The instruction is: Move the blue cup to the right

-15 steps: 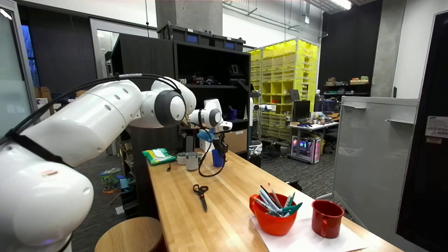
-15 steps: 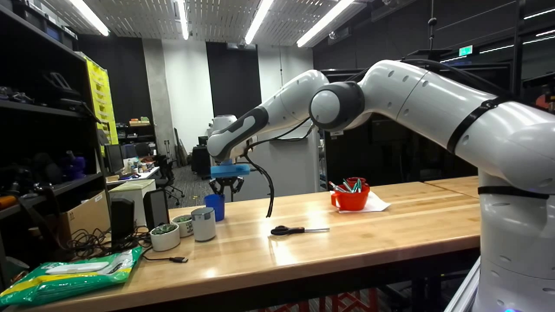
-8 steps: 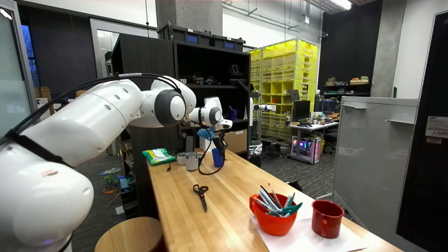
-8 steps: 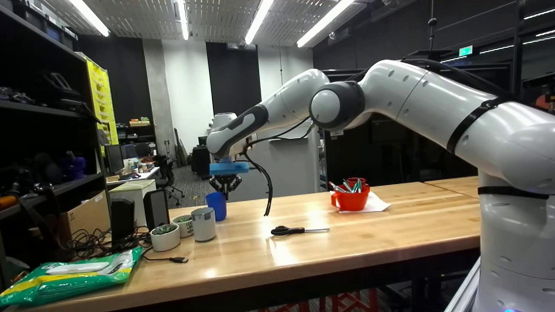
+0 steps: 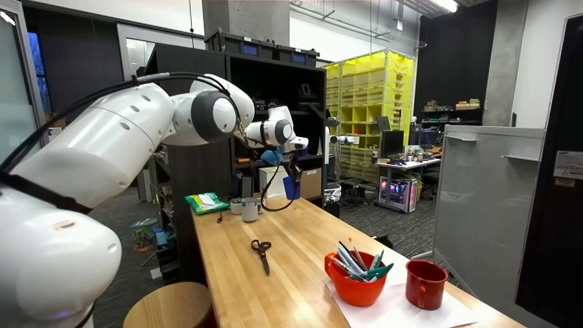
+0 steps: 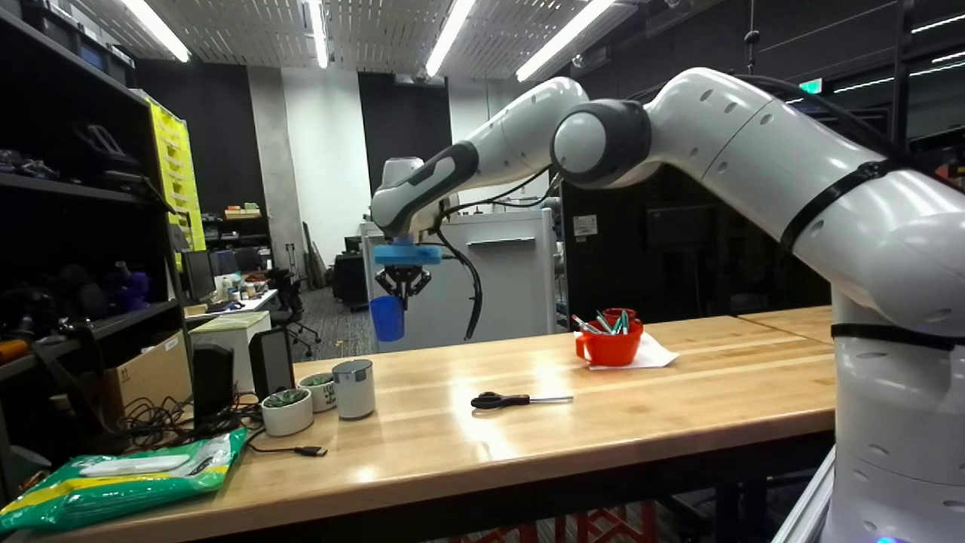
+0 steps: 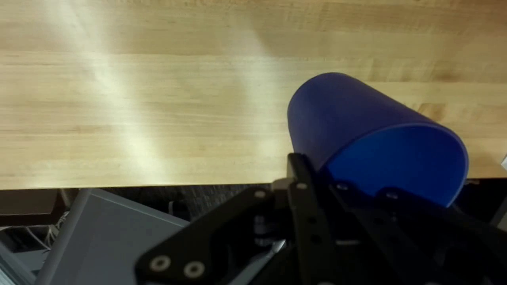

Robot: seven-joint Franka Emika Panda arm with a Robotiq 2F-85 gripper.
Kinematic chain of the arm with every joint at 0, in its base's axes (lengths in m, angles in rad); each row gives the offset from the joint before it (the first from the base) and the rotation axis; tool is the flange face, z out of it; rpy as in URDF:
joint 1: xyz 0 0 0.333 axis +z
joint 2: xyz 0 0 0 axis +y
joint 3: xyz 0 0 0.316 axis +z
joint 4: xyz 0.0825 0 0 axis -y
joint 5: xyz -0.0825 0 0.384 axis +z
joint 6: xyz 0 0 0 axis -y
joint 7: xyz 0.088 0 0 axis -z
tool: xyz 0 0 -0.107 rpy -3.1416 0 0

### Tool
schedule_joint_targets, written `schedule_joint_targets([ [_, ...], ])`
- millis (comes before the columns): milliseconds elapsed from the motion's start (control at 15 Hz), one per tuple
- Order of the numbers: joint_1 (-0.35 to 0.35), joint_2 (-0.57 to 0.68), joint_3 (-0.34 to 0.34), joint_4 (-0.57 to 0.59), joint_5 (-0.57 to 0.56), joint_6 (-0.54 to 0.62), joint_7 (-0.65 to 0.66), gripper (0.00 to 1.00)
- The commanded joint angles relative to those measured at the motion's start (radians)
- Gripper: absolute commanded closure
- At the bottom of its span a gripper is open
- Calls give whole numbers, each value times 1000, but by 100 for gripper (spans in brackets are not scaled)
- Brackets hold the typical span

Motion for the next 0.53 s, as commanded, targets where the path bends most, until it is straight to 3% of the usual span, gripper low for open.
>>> schedule_joint_targets([
  [0, 8, -200, -27, -234, -39, 17, 87, 99],
  [467, -56, -427, -15, -556, -51, 118, 160, 99],
])
